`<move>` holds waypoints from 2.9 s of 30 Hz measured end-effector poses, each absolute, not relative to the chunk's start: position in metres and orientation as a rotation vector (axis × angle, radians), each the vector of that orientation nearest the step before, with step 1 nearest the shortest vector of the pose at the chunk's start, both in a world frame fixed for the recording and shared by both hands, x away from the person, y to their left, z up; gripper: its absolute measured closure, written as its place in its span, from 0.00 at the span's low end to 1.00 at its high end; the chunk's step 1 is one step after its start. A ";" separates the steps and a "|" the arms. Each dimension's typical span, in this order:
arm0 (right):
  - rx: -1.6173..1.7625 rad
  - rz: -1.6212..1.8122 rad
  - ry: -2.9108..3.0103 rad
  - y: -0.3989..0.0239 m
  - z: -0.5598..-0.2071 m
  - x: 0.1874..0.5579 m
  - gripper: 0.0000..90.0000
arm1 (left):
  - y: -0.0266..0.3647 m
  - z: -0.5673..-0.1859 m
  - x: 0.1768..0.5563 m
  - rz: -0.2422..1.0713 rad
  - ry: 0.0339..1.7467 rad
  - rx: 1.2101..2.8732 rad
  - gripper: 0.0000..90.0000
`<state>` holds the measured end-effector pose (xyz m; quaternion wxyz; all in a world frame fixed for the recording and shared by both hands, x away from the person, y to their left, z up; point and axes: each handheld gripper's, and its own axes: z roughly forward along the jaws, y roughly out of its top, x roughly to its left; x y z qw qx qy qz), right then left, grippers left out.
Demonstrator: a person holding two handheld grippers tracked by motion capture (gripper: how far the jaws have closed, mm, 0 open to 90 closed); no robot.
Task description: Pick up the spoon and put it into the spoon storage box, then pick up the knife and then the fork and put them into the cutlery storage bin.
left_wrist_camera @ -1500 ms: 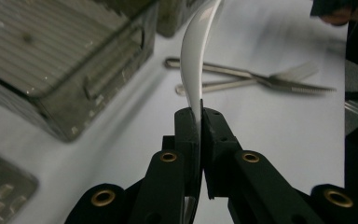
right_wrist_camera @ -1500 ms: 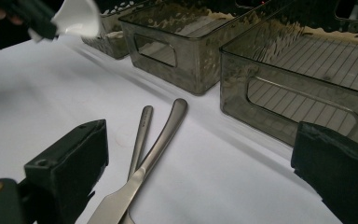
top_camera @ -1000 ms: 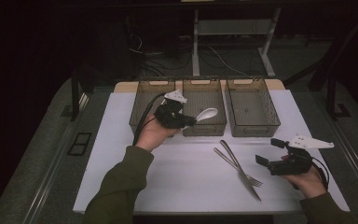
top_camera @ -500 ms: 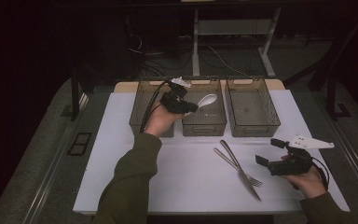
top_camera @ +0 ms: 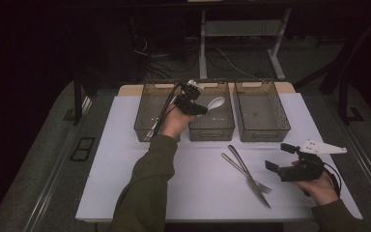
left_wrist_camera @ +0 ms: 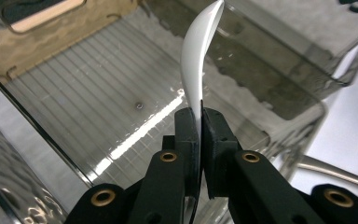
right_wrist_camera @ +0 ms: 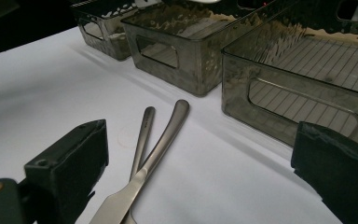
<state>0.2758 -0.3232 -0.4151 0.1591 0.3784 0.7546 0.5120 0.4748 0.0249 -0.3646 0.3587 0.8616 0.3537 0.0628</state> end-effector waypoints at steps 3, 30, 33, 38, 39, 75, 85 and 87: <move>1.082 1.464 2.158 -0.323 -0.415 0.275 0.04 | 0.021 -0.371 0.479 0.155 0.938 2.256 0.94; 1.078 1.467 2.157 -0.324 -0.415 0.275 0.04 | 0.005 -0.390 0.482 0.120 0.948 2.338 0.92; 1.077 1.469 2.155 -0.324 -0.415 0.275 0.04 | 0.006 -0.389 0.482 0.116 0.948 2.329 0.88; 1.076 1.466 2.159 -0.324 -0.414 0.276 0.04 | 0.009 -0.384 0.481 0.110 0.951 2.291 0.86; 1.077 1.466 2.160 -0.324 -0.414 0.276 0.04 | 0.011 -0.383 0.481 0.109 0.939 2.288 0.85; 1.093 1.457 2.158 -0.323 -0.415 0.277 0.04 | 0.068 -0.338 0.404 0.194 0.703 2.108 0.42; 1.089 1.456 2.162 -0.323 -0.414 0.276 0.04 | 0.087 -0.341 0.371 0.222 0.705 2.069 0.35; 1.091 1.455 2.163 -0.322 -0.414 0.276 0.04 | 0.091 -0.346 0.364 0.210 0.717 2.056 0.32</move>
